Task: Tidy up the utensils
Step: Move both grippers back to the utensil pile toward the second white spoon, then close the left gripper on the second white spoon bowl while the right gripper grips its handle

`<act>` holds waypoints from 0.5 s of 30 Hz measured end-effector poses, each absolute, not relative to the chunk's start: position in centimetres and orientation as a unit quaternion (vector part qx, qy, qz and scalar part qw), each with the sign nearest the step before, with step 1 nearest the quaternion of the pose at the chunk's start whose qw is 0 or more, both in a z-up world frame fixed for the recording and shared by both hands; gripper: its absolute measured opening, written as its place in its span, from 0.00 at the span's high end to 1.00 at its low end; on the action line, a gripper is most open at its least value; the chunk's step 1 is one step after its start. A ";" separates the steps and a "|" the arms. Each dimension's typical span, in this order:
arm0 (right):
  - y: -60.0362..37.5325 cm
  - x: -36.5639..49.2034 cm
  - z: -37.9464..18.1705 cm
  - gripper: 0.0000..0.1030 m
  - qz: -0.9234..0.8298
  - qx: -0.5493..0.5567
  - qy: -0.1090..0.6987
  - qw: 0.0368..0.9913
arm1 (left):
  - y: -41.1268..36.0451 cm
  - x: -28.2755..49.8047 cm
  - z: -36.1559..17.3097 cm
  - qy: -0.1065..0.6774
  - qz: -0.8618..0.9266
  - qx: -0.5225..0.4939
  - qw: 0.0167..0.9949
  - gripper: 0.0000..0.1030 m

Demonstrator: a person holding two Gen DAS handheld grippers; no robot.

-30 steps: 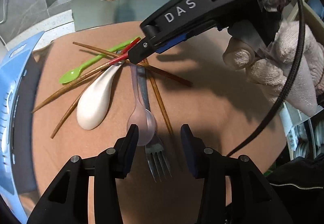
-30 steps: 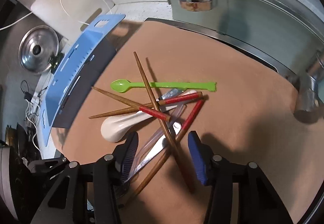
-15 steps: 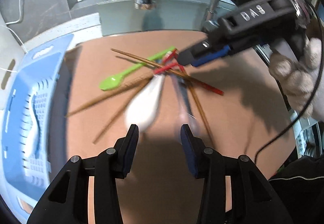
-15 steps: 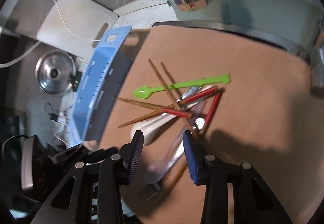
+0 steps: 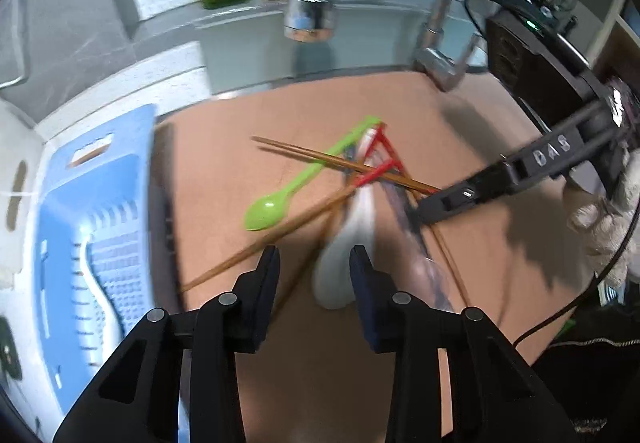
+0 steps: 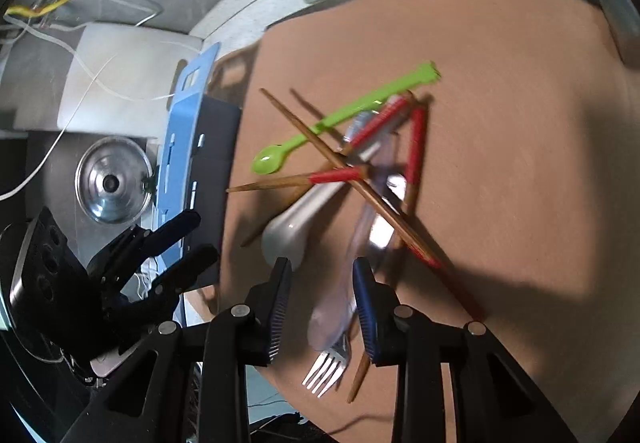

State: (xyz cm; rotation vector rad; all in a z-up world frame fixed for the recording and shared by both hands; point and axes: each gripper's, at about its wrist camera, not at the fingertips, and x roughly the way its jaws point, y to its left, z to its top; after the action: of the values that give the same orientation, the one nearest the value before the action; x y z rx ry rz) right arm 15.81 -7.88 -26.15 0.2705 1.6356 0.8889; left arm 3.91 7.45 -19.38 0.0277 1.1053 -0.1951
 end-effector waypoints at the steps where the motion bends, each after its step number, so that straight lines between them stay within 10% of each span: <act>1: -7.9 15.9 -26.2 0.72 0.383 0.125 0.702 0.588 | 7.1 4.0 -19.7 0.528 -0.104 0.013 0.843 0.67; 15: -5.0 17.0 -28.3 0.71 0.361 0.173 0.713 0.576 | 5.3 5.6 -22.9 0.552 -0.124 0.012 0.825 0.67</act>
State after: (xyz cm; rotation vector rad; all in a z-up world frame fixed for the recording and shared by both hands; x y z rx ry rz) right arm 17.00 -4.99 -28.29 0.4043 1.6705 0.8444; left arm 5.61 5.32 -22.91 0.0259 1.1726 -0.2642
